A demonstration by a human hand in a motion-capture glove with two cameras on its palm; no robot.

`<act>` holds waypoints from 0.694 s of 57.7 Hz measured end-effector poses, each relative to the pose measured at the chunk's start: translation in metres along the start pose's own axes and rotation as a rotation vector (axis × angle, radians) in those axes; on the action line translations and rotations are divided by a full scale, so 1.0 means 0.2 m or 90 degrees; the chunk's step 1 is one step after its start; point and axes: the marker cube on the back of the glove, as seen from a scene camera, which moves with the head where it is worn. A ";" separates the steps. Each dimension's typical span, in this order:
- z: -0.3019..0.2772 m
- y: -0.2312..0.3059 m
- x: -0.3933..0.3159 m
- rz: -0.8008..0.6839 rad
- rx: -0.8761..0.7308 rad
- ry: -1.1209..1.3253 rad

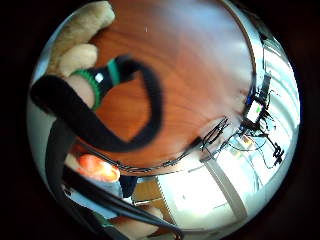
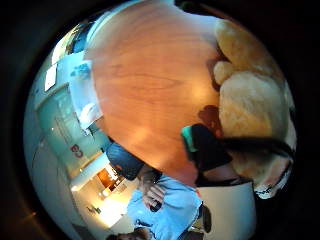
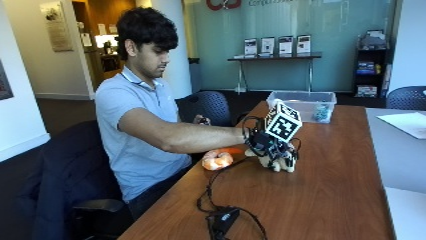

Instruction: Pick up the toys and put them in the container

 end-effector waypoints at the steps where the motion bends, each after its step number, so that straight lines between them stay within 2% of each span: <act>1: 0.00 -0.01 0.00 0.000 0.012 -0.007; 5: -0.01 -0.05 -0.01 0.001 0.064 -0.047; 15: -0.07 -0.08 0.01 -0.017 0.117 -0.130; 23: -0.22 -0.07 -0.04 -0.088 0.190 -0.241; 36: -0.49 -0.04 -0.21 -0.179 0.378 -0.230; 40: -0.59 -0.01 -0.28 -0.232 0.467 -0.236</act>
